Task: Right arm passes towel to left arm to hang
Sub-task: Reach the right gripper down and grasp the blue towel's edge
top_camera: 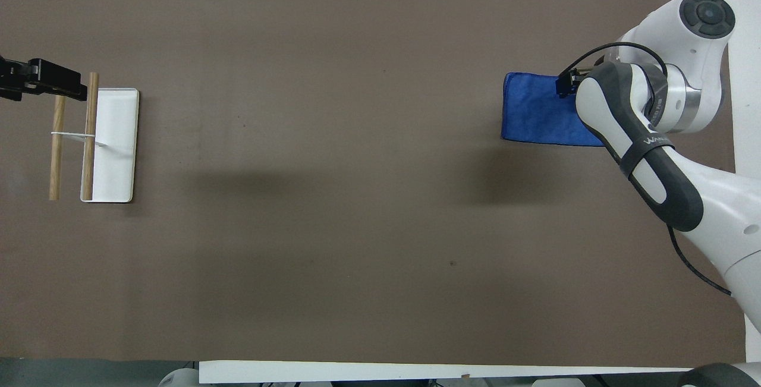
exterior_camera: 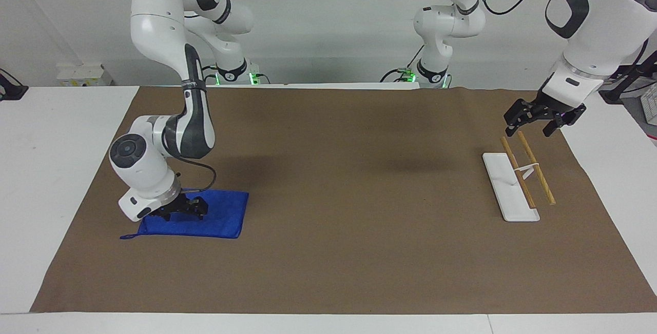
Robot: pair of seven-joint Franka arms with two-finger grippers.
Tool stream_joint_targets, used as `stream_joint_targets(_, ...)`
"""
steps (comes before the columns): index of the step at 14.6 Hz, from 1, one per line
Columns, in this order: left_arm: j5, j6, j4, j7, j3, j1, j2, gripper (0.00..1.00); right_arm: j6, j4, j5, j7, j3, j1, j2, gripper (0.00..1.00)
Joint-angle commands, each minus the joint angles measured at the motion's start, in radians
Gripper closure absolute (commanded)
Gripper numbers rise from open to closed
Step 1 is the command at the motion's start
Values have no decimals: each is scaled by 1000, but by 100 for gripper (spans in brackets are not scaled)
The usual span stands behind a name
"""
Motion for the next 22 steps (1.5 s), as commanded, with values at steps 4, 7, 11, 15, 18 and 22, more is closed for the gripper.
stream_joint_targets(4, 0, 10, -18, -10, -1, 0, -14, 1, 32, -82, 2, 3, 7, -9, -40, 13)
stream_joint_targets(7, 0, 10, -18, -10, -1, 0, -14, 1, 36, -99, 2, 2, 7, -7, -45, 23)
stream_joint_targets(11, 0, 10, -18, -10, -1, 0, -14, 1, 34, -103, 2, -7, 7, -9, -48, 48)
stream_joint_targets(15, 0, 10, -18, -10, -1, 0, -14, 1, 28, -111, 2, -7, 9, -9, -51, 97)
stream_joint_targets(18, 0, 10, -18, -10, -1, 0, -14, 1, -79, -22, 9, -4, 18, -4, -46, 100)
stream_joint_targets(22, 0, 14, -18, -17, -3, 0, -14, 1, -289, 126, 207, 8, 25, -1, -49, 100)
